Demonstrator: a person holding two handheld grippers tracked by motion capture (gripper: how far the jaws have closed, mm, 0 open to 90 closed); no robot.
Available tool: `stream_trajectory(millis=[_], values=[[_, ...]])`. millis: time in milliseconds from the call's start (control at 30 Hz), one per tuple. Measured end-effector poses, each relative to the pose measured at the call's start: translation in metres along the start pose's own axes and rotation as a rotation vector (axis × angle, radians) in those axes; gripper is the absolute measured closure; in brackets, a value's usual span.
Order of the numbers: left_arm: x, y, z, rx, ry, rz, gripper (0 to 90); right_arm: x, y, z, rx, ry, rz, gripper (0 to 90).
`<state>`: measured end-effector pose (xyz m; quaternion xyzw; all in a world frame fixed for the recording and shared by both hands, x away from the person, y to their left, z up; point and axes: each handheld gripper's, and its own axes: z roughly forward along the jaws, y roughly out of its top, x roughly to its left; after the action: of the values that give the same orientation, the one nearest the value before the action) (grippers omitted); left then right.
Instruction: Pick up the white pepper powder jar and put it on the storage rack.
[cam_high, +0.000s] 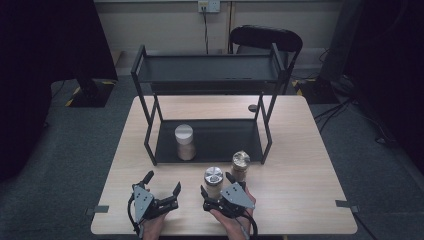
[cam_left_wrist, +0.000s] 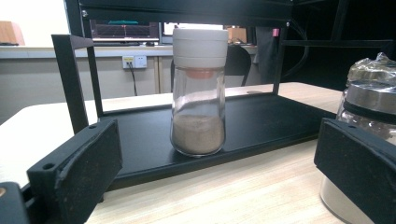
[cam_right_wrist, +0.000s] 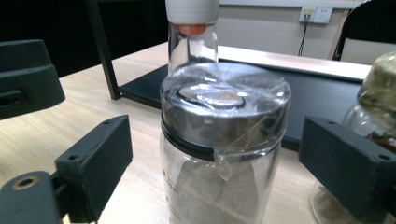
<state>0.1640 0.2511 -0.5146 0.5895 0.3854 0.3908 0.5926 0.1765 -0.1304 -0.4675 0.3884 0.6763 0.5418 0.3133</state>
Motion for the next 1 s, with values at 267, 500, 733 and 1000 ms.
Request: stream_trajectory(millis=[267,500,733,1000], values=[[0.000,0.000,0.000,0.002,0.001,0.000,0.1,-0.003,0.005,0.007,0.047,-0.011,0.004,16.8],[0.000,0.000,0.000,0.000,0.000,0.000,0.1,-0.004,0.009,0.012,0.083,-0.004,0.009,22.0],[0.000,0.000,0.000,0.000,0.000,0.000,0.1,-0.005,0.011,0.015,0.110,0.005,0.013,26.1],[0.000,0.000,0.000,0.000,-0.001,0.000,0.2,-0.006,0.012,0.015,0.114,0.013,0.005,30.3]])
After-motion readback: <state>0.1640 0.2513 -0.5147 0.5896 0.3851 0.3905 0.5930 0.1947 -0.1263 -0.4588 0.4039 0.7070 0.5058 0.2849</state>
